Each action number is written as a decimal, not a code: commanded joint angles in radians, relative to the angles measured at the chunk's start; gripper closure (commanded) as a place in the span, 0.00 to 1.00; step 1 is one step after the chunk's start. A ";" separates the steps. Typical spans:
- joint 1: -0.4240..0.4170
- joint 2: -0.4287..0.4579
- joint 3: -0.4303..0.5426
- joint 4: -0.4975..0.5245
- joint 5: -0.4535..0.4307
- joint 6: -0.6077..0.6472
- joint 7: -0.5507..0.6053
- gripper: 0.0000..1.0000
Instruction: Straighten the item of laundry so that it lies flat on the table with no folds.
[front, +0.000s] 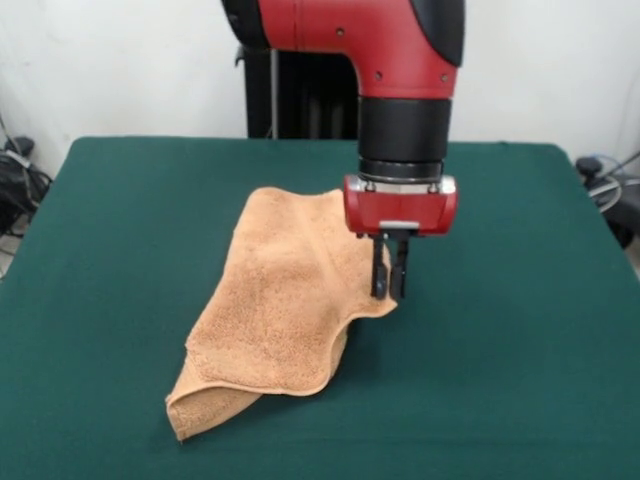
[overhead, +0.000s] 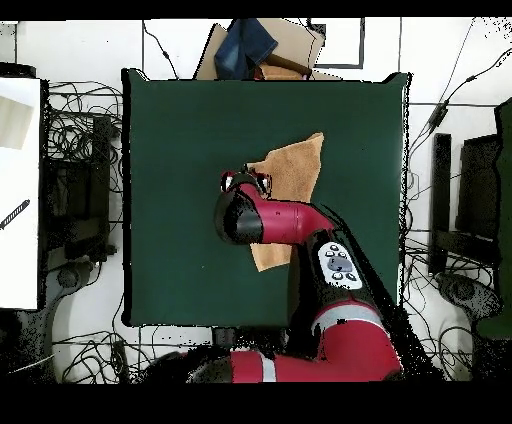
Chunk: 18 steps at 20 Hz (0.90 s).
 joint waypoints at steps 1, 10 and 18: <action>-0.018 -0.035 0.092 0.055 0.036 0.108 0.146 1.00; -0.047 -0.088 0.126 0.056 0.044 0.199 0.115 1.00; -0.062 -0.121 0.143 0.054 0.047 0.256 0.105 1.00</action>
